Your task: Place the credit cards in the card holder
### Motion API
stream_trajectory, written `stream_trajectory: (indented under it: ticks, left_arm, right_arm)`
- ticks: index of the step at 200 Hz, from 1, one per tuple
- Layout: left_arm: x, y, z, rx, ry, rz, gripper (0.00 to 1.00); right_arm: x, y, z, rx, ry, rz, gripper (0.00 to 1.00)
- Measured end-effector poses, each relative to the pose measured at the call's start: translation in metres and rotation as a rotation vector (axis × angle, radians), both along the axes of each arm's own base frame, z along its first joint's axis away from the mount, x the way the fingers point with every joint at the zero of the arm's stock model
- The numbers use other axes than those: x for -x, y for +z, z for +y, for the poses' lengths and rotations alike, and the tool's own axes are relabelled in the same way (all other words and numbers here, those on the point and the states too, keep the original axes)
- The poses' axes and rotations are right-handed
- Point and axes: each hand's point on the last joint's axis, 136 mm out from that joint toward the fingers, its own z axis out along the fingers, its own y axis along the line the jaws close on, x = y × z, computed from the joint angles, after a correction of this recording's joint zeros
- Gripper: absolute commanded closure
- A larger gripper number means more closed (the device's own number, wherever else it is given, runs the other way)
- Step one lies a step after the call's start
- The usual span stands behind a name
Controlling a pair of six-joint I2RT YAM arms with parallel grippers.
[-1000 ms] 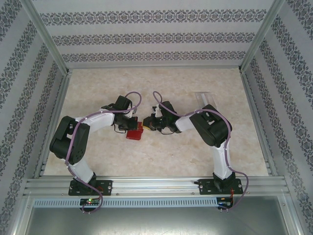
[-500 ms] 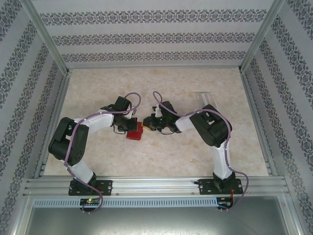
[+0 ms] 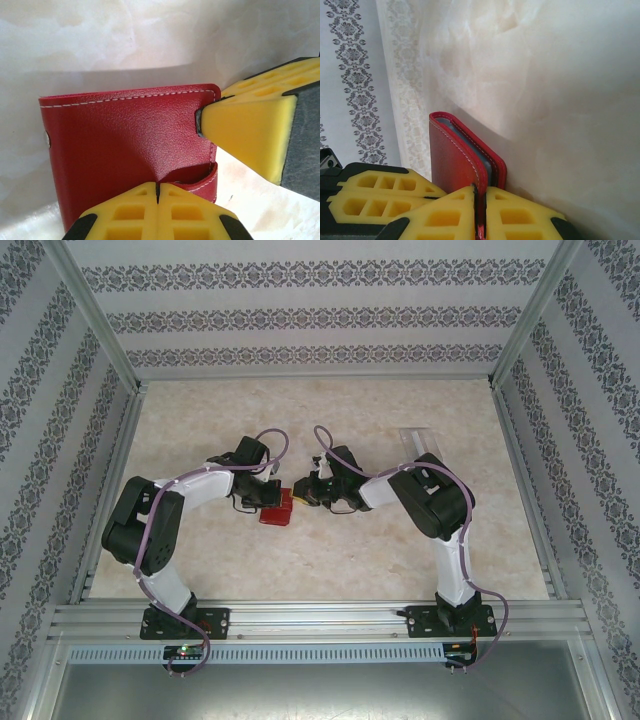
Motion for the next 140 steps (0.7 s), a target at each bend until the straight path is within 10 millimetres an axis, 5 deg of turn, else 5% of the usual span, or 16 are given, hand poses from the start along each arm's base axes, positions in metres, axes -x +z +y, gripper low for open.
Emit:
stream_trajectory:
  ticks: [140]
  left_arm:
    - [-0.0008,0.0004,-0.0008,0.002,0.006,0.009,1.0]
  right_arm:
    - [0.0,0.0001,0.0,0.0,0.0,0.0,0.89]
